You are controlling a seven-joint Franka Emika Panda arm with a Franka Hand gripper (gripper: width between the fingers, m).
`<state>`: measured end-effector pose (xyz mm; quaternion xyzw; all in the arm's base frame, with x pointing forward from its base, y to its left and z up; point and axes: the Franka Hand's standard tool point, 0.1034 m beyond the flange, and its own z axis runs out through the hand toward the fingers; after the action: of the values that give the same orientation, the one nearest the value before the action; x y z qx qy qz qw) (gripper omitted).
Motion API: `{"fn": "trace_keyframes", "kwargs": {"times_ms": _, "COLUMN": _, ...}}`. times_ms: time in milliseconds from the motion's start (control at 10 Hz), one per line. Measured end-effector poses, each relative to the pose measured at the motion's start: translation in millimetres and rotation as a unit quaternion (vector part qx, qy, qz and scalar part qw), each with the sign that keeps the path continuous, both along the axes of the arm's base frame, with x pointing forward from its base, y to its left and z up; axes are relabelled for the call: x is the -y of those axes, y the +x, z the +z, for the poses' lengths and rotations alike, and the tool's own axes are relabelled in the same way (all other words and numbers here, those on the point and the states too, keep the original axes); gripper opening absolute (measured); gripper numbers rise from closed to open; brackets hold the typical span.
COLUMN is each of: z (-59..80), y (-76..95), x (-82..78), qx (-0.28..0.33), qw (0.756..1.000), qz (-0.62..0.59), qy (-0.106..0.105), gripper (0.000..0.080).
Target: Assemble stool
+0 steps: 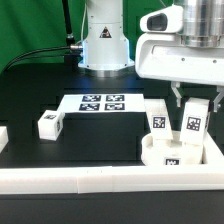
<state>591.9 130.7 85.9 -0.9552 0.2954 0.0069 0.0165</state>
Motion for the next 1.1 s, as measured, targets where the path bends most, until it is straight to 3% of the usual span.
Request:
{"fn": "trace_keyframes", "kwargs": {"times_ms": 600, "z": -0.1, "y": 0.4, "x": -3.6, "qx": -0.010, "qw": 0.984, "qz": -0.176, "qy": 0.011, "gripper": 0.0335}}
{"fn": "trace_keyframes", "kwargs": {"times_ms": 900, "z": -0.5, "y": -3.8, "x": -7.4, "qx": -0.008, "qw": 0.941, "qz": -0.338, "qy": 0.031, "gripper": 0.0335}}
{"fn": "trace_keyframes", "kwargs": {"times_ms": 1100, "z": -0.7, "y": -1.7, "x": -7.6, "qx": -0.010, "qw": 0.902, "qz": -0.427, "qy": 0.056, "gripper": 0.0335}}
